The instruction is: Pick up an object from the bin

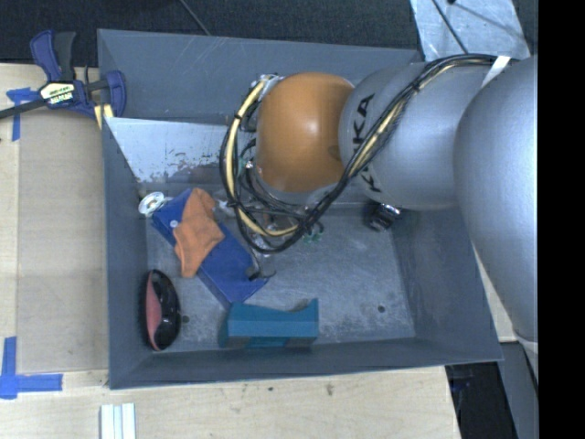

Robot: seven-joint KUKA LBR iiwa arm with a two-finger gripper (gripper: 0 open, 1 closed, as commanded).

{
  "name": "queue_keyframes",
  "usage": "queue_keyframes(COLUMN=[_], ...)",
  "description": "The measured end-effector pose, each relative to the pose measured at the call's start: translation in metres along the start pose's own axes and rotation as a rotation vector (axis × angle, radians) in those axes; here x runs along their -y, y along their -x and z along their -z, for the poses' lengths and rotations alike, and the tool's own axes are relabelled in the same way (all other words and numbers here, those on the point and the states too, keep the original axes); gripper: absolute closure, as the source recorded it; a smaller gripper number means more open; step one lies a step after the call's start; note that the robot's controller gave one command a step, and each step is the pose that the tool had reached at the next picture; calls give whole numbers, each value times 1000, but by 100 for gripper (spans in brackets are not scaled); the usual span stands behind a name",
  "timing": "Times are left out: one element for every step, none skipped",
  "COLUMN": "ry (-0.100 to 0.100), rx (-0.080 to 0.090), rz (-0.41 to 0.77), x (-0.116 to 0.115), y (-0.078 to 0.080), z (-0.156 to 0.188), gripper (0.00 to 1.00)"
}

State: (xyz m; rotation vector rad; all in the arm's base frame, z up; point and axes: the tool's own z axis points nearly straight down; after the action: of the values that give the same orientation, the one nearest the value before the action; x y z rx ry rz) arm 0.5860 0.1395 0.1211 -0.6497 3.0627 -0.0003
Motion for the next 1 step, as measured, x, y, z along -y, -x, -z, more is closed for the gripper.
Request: queue_keyframes(ry=[0], rx=[2], rz=[-26], x=[-82], y=[-13], z=[-43], gripper=[0])
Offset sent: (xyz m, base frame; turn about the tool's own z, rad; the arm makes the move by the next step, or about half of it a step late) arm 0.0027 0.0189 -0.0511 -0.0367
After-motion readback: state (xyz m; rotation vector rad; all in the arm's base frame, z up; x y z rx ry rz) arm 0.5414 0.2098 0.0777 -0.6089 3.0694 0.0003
